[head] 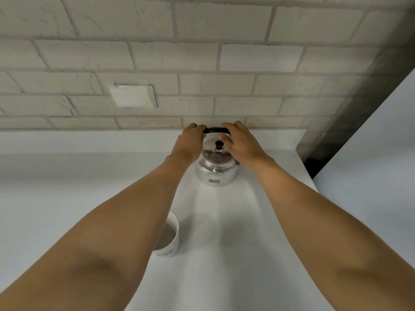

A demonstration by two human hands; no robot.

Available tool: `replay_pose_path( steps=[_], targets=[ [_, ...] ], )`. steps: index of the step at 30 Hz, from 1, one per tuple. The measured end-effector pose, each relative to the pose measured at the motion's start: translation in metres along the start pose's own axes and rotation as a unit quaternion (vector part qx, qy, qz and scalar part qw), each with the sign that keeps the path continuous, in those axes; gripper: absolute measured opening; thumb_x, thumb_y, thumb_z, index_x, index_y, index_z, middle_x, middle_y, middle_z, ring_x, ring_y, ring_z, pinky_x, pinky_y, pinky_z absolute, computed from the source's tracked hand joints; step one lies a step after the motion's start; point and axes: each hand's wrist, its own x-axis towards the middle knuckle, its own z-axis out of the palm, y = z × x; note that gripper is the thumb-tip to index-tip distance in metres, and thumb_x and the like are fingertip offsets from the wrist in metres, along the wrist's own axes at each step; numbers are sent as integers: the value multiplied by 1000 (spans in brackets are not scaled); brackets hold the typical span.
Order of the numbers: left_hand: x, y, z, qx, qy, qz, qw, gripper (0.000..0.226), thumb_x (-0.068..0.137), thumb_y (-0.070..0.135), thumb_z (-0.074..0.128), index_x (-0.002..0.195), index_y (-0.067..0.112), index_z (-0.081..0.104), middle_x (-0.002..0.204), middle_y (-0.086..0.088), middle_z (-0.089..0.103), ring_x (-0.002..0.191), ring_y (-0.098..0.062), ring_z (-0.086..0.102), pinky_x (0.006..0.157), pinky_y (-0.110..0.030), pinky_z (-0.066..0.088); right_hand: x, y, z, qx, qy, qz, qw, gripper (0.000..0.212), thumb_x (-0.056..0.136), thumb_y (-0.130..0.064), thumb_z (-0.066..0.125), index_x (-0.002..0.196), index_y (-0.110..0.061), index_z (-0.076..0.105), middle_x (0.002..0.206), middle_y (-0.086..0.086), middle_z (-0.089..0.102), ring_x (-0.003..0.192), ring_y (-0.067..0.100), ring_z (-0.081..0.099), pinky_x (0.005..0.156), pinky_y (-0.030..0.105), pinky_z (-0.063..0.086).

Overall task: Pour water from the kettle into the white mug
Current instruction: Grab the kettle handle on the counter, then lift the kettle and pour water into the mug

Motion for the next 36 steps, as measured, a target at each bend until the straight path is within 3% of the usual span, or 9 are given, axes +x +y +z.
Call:
replay_pose_path(
  steps=[4, 9, 12, 17, 21, 24, 28, 32, 36],
  targets=[
    [-15, 2, -5, 8, -5, 25, 1000, 29, 113, 14, 44, 128, 7, 68, 103, -5, 55, 96, -40, 66, 75, -35, 42, -7, 1, -3, 33, -3, -10, 999, 34, 105, -36, 46, 125, -13, 61, 108, 1, 55, 99, 22, 58, 85, 34, 45],
    [-47, 8, -23, -7, 7, 57, 998, 33, 113, 17, 48, 139, 11, 66, 124, -14, 67, 107, -39, 67, 88, -42, 53, -35, -15, -15, 64, 17, -14, 998, 26, 102, -36, 51, 110, -14, 64, 99, -2, 61, 91, 18, 58, 73, 27, 41],
    [-72, 18, -38, -21, 31, 63, 997, 37, 112, 21, 51, 146, 16, 61, 133, -10, 66, 114, -36, 69, 92, -42, 56, -54, -30, -26, 77, 45, -5, 996, 23, 99, -43, 53, 105, -23, 63, 88, -14, 63, 80, 5, 59, 65, 20, 41],
    [-146, 41, -45, 8, 140, 128, 982, 45, 101, 34, 65, 143, 18, 62, 140, -8, 63, 121, -35, 64, 77, -44, 61, -93, -53, -43, 76, 95, -26, 992, 24, 95, -46, 57, 101, -25, 66, 82, -17, 65, 77, 1, 61, 64, 11, 40],
    [-200, 46, -26, 50, 72, 170, 982, 46, 98, 34, 69, 141, 17, 68, 147, -6, 66, 126, -38, 64, 95, -51, 58, -121, -67, -55, 81, 114, -26, 990, 27, 94, -48, 58, 104, -26, 69, 81, -23, 64, 77, -12, 59, 63, 1, 36],
    [-223, 44, -13, 67, 42, 138, 987, 57, 99, 42, 67, 151, 19, 60, 157, -3, 58, 138, -39, 58, 103, -52, 55, -140, -75, -64, 82, 109, -23, 990, 27, 95, -48, 59, 107, -27, 71, 85, -27, 64, 81, -21, 56, 67, -3, 36],
    [-239, 38, -1, 50, 14, 109, 993, 71, 104, 53, 57, 165, 20, 39, 172, -2, 40, 156, -37, 40, 117, -50, 48, -161, -85, -71, 90, 96, -20, 991, 25, 96, -44, 62, 110, -25, 72, 93, -19, 70, 81, -17, 58, 70, 0, 40],
    [-250, 37, 4, 13, -19, 96, 995, 76, 106, 58, 50, 170, 25, 23, 179, 3, 20, 167, -30, 17, 120, -44, 43, -180, -96, -77, 80, 85, -26, 993, 23, 96, -42, 63, 110, -27, 72, 94, -20, 71, 83, -13, 61, 70, 0, 39],
    [-259, 41, 4, -57, -49, 104, 992, 77, 109, 53, 47, 171, 23, 14, 181, 2, 5, 169, -29, 2, 132, -42, 19, -194, -108, -82, 58, 72, -39, 995, 22, 96, -39, 63, 109, -25, 73, 95, -15, 72, 92, -7, 63, 73, 3, 43]
  ],
)
